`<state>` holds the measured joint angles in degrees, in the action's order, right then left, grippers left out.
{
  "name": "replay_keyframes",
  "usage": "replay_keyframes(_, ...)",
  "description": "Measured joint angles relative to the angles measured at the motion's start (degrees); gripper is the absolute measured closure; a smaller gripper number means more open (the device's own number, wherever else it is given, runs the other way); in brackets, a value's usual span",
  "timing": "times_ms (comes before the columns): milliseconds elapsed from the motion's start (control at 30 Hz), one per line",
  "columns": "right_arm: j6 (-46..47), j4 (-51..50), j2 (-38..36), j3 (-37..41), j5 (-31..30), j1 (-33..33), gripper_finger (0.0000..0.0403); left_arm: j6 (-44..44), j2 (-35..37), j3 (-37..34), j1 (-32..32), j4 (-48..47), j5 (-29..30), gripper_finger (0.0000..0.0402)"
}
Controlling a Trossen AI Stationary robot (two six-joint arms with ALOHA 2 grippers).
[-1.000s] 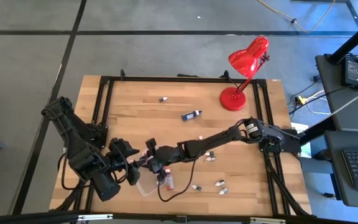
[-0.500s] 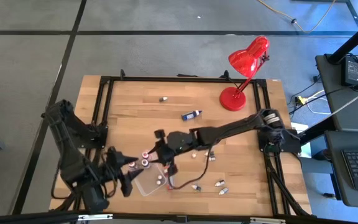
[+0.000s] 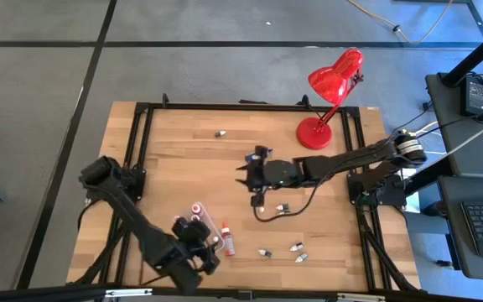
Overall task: Pick & Place food coloring
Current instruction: Put the purple food coloring bottle into the transparent bin
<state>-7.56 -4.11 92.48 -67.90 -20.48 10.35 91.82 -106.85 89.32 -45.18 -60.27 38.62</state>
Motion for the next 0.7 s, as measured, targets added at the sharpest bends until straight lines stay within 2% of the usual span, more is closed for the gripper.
replay_keyframes(167, 2.91, -0.03, -5.69, 5.52, -3.54, 0.04, 0.0248, 3.08, -3.09, -0.02, 2.29, -1.57, -10.04, 0.0167)
replay_keyframes(267, 4.62, -0.35, -8.78, 8.03, -4.57, 0.04, 0.0248, 4.65, -3.35, -0.02, 3.28, -3.15, -13.14, 0.0168)
replay_keyframes(700, 6.01, 0.08, -14.42, 9.42, -5.52, 0.04, 0.0248, 8.87, -3.98, -0.01, 6.14, -7.84, -13.3, 0.0167)
